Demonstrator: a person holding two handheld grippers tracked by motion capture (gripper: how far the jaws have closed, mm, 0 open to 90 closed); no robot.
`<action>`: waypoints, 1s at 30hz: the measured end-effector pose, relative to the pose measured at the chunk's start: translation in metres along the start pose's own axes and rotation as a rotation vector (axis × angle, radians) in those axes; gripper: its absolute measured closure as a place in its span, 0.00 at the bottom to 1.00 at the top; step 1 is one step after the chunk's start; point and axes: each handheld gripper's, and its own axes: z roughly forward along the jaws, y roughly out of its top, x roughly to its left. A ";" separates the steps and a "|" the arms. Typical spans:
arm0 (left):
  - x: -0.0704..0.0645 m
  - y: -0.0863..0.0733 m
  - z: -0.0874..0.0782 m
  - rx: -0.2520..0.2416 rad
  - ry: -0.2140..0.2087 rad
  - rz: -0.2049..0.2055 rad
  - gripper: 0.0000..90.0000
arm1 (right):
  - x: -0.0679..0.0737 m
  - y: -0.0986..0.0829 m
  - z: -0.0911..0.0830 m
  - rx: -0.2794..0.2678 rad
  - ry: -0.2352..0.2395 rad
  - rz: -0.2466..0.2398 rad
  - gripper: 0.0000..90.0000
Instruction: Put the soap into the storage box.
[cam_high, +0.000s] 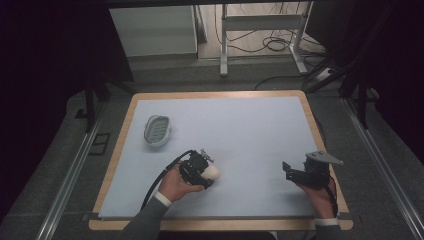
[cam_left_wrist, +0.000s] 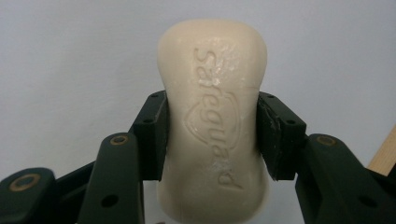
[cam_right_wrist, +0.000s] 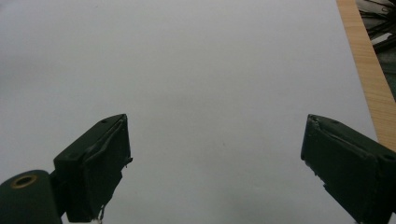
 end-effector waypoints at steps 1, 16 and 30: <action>0.000 0.000 0.000 0.000 0.000 0.000 0.55 | 0.000 0.000 0.000 0.000 0.000 -0.001 0.09; 0.024 -0.002 -0.014 -0.023 0.009 -0.048 0.55 | 0.000 -0.001 0.002 0.008 0.001 -0.002 0.09; 0.052 -0.001 -0.025 -0.047 0.039 -0.093 0.55 | 0.002 -0.001 0.002 0.013 0.006 -0.006 0.09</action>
